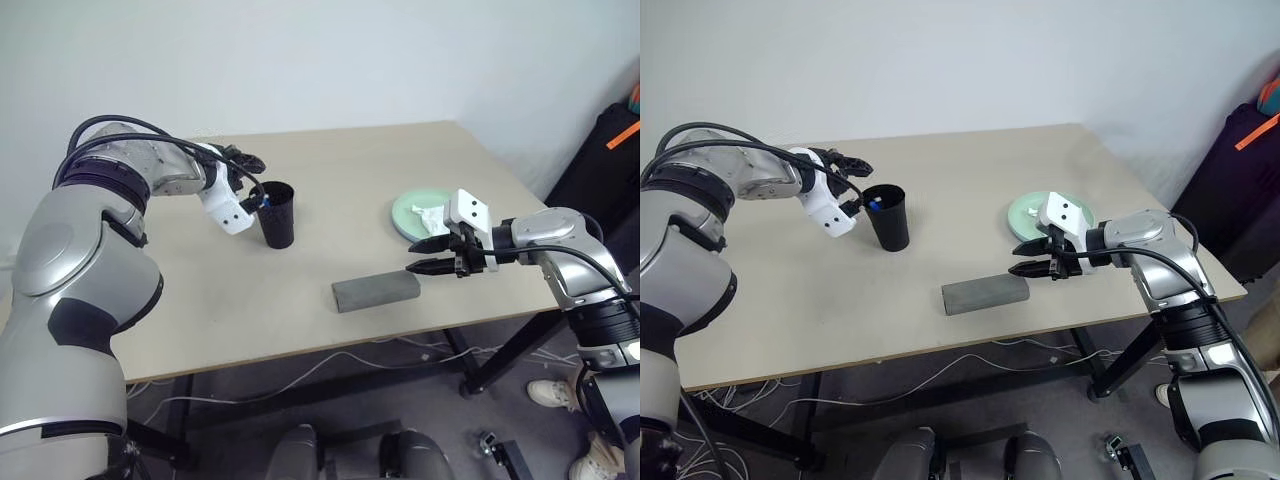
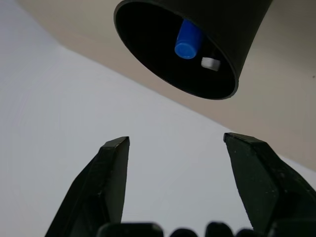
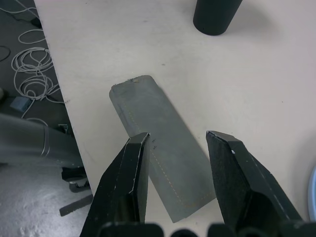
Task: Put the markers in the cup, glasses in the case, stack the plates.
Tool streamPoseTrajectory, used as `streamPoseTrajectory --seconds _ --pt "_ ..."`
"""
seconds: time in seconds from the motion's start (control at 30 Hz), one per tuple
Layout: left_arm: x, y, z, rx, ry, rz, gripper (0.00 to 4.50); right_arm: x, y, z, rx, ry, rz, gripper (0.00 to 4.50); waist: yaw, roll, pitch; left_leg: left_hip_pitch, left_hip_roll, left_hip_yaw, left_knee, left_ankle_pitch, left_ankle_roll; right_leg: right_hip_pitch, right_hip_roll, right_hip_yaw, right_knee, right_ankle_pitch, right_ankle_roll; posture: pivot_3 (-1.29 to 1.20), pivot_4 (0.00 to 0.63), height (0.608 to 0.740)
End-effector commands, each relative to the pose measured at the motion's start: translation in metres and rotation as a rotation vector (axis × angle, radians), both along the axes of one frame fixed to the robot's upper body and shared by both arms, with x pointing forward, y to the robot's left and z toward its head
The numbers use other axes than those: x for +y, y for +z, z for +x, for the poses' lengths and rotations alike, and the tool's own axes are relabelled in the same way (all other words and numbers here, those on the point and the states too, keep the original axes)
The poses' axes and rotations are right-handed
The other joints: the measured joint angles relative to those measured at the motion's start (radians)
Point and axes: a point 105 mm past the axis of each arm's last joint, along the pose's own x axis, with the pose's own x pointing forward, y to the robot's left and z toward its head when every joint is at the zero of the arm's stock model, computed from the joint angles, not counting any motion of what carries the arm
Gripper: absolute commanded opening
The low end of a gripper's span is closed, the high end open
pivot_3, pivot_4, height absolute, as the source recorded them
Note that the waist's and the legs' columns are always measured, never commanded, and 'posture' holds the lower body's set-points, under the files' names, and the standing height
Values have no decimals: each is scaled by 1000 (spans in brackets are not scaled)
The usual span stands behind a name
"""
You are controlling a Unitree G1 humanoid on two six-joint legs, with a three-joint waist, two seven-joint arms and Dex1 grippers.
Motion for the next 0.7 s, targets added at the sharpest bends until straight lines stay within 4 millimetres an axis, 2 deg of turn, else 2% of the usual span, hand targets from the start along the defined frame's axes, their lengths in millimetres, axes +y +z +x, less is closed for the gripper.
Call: streamPoseTrajectory --seconds 0.03,0.13,0.23,0.33,0.47,0.6,0.7 --pt "-1 27 -2 13 84 -229 3057 0 15 -1 -48 9 32 1951 0 0 0 -1 0 0 0 0 0 -1 0 0 0 0 0 0 0 716" --pt "3 42 -11 202 226 -607 3057 0 16 -2 -48 10 30 1951 -2 0 0 -8 0 0 4 0 0 -8 0 0 2 0 0 0 0 716" --pt "21 50 -24 500 390 -1041 3057 -2 18 -2 -49 5 30 1951 -5 0 0 -8 0 1 6 0 1 -9 0 1 5 0 -1 0 0 716" --pt "44 46 -46 711 471 -1318 3057 -4 17 -3 -44 -2 33 1951 -20 0 0 -8 1 2 8 1 2 -10 0 3 8 0 -1 0 0 716" --pt "69 37 -87 850 561 -1710 3057 -2 18 -5 -33 -7 52 1951 -43 -1 0 -4 1 3 9 3 4 -11 2 10 16 0 -1 0 0 716" --pt "73 7 -140 957 674 -1843 3057 6 19 -4 -27 3 75 1951 -45 -1 0 -2 2 2 12 2 2 -9 5 12 19 0 -2 0 0 716" --pt "74 -18 -179 1005 787 -1874 3057 16 19 -6 -18 23 99 1951 -45 0 1 12 2 3 7 1 -1 1 4 14 15 -1 -2 0 0 716"
